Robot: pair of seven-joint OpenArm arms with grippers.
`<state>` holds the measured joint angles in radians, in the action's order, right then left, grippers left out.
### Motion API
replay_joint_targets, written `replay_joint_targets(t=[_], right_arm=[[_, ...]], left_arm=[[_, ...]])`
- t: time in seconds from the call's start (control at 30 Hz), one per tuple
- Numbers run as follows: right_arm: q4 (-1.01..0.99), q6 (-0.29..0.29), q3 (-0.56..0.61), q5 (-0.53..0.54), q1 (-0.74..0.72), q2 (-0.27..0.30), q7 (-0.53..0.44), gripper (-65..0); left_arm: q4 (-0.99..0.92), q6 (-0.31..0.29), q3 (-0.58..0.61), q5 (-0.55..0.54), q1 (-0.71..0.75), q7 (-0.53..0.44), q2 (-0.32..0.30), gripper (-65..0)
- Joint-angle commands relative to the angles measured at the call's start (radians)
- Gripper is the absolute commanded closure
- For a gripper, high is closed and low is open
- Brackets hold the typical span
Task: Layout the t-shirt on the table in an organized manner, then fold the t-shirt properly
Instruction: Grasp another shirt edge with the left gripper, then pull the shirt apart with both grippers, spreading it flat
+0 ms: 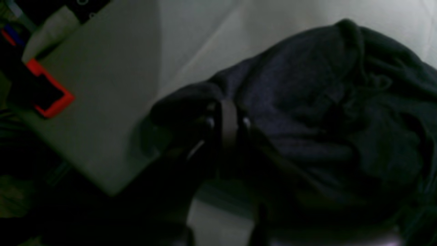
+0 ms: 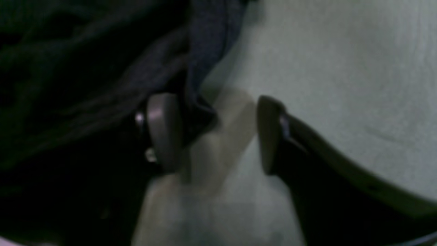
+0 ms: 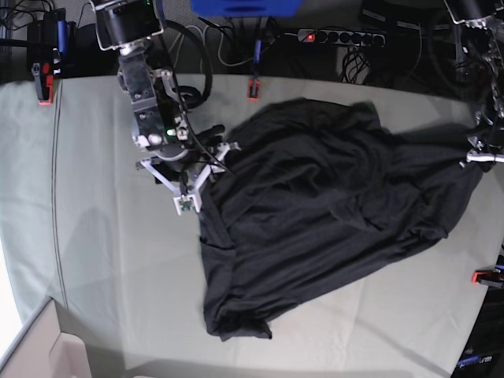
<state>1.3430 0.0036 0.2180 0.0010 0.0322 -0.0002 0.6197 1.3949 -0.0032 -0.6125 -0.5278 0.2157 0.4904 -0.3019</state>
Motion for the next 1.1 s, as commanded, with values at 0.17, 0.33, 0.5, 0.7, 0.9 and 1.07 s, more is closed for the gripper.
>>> replay_joint_targets(t=[0.17, 0.33, 0.5, 0.7, 0.9, 1.07], right_arm=[[0.033, 0.000, -0.015, 0.000, -0.022, 0.022, 0.010, 0.0], [0.131, 0.002, -0.125, 0.000, -0.018, 0.102, 0.072, 0.0], [0.269, 0.003, -0.205, 0.004, 0.024, 0.213, 0.107, 0.0], [0.310, 0.003, -0.248, 0.003, 0.039, 0.285, 0.104, 0.0], [0.218, 0.003, -0.326, 0.000, -0.047, 0.289, 0.107, 0.0], [0.086, 0.003, -0.329, 0.000, -0.074, 0.312, 0.101, 0.0]], left_arm=[[0.021, -0.001, -0.010, -0.002, -0.005, -0.020, -0.020, -0.3], [0.027, -0.001, -0.010, -0.010, -0.005, -0.020, -0.020, -0.3], [0.027, -0.001, -0.007, -0.012, -0.005, -0.020, -0.016, -0.3], [0.027, -0.001, -0.005, -0.004, -0.005, -0.020, 0.007, -0.3], [0.030, -0.001, -0.005, -0.013, 0.003, -0.020, 0.033, -0.3], [0.041, -0.001, -0.013, -0.013, 0.027, -0.022, 0.057, -0.3]])
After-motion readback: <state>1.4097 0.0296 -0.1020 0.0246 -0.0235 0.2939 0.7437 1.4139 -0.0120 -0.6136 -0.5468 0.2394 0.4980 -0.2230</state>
